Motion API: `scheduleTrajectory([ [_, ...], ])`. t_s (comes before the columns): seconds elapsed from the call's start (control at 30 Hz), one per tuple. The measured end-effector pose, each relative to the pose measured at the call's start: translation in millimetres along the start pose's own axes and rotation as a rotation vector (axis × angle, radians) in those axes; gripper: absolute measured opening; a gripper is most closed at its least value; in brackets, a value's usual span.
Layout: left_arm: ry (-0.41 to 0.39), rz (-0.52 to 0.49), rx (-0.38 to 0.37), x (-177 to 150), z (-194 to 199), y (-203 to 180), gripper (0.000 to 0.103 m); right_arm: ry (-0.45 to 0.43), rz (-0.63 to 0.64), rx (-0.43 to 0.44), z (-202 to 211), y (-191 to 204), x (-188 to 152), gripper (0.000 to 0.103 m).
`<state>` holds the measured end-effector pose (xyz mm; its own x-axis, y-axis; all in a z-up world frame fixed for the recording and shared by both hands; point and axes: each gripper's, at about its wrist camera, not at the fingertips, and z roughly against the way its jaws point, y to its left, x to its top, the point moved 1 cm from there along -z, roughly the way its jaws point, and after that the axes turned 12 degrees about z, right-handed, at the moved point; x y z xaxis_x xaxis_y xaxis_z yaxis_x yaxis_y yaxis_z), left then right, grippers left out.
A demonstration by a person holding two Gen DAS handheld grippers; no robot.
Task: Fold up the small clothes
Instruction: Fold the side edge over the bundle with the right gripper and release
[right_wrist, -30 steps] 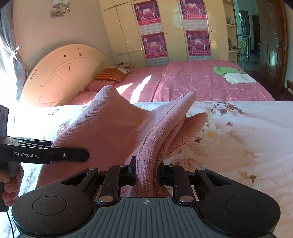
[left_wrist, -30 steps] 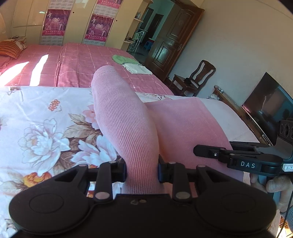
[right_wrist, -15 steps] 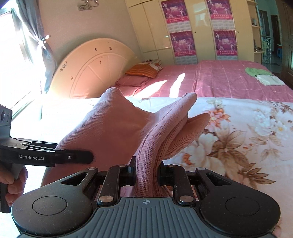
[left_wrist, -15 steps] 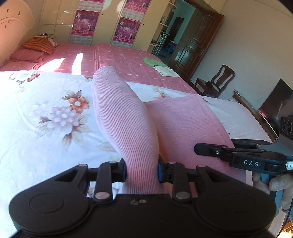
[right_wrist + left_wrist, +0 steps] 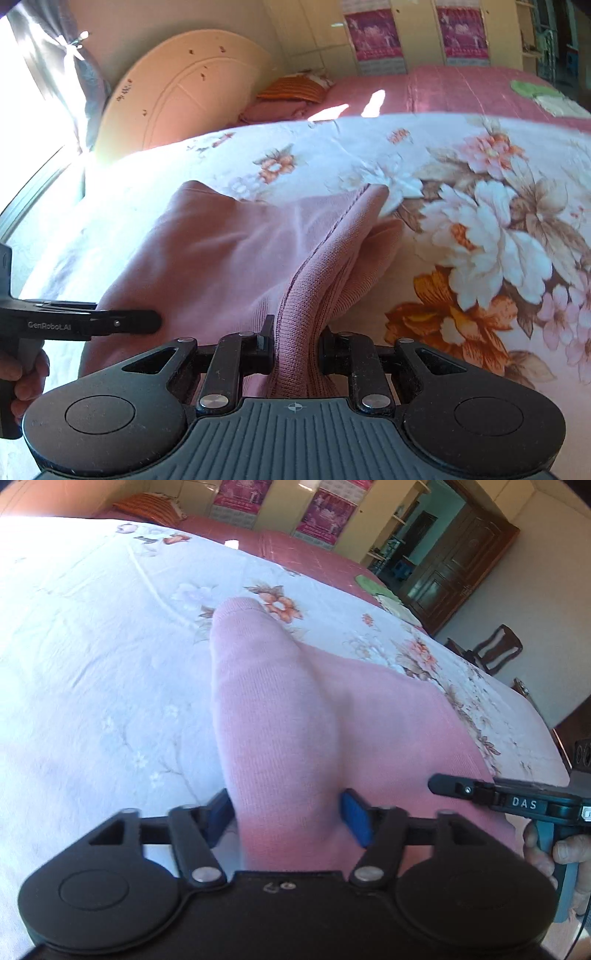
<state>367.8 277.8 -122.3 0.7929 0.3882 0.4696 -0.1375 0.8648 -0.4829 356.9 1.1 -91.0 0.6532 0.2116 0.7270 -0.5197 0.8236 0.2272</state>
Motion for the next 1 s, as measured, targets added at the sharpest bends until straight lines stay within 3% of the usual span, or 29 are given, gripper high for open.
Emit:
scheduleTrajectory([
  [0.07, -0.021, 0.006, -0.035, -6, 1, 8, 0.08, -0.017, -0.091, 0.05, -3, -18, -10, 0.019],
  [0.2, -0.023, -0.022, -0.01, -7, 9, 6, 0.081, -0.035, -0.181, 0.097, 3, -32, -15, 0.024],
  [0.23, -0.032, -0.023, 0.001, -7, 15, 6, 0.081, -0.031, -0.176, 0.085, 7, -33, -14, 0.029],
  [0.27, -0.064, -0.032, 0.018, -7, 26, 6, 0.082, -0.027, -0.168, 0.065, 11, -35, -12, 0.043],
  [0.3, -0.093, -0.042, 0.033, -7, 34, 6, 0.081, -0.03, -0.154, 0.026, 19, -37, -11, 0.05],
  [0.37, -0.146, -0.063, 0.026, -3, 51, 4, 0.078, -0.087, -0.111, -0.038, 45, -38, -6, 0.049],
  [0.43, -0.167, -0.088, -0.022, 3, 54, -3, 0.072, -0.175, -0.033, -0.066, 67, -31, 5, 0.04],
  [0.47, -0.165, -0.111, -0.036, 7, 50, -11, 0.068, -0.187, -0.003, -0.067, 69, -26, 12, 0.028],
  [0.53, -0.143, -0.147, -0.056, 12, 36, -24, 0.062, -0.18, 0.062, -0.082, 63, -12, 27, 0.021],
  [0.6, -0.116, -0.157, -0.043, 12, 21, -33, 0.063, -0.131, 0.13, -0.082, 46, 1, 37, 0.012],
  [0.63, -0.093, -0.161, -0.023, 10, 11, -36, 0.064, -0.097, 0.161, -0.096, 34, 6, 37, 0.012],
  [0.7, -0.075, -0.189, 0.008, 5, 0, -37, 0.068, 0.022, 0.207, -0.218, 3, 10, 29, 0.011],
  [0.73, -0.075, -0.205, 0.017, 2, -3, -38, 0.069, 0.035, 0.186, -0.226, -7, 1, 20, 0.011],
  [0.87, -0.101, -0.263, 0.051, -9, 10, -47, 0.071, -0.003, 0.051, -0.199, 16, -10, 20, 0.012],
  [0.93, -0.129, -0.251, 0.015, -16, 30, -44, 0.07, -0.033, 0.007, -0.169, 39, -10, 18, 0.02],
  [0.97, -0.148, -0.242, 0.012, -21, 39, -41, 0.07, -0.044, -0.011, -0.138, 52, -9, 15, 0.034],
  [1.0, -0.167, -0.229, 0.016, -30, 50, -36, 0.07, -0.059, -0.018, -0.12, 65, -8, 7, 0.036],
])
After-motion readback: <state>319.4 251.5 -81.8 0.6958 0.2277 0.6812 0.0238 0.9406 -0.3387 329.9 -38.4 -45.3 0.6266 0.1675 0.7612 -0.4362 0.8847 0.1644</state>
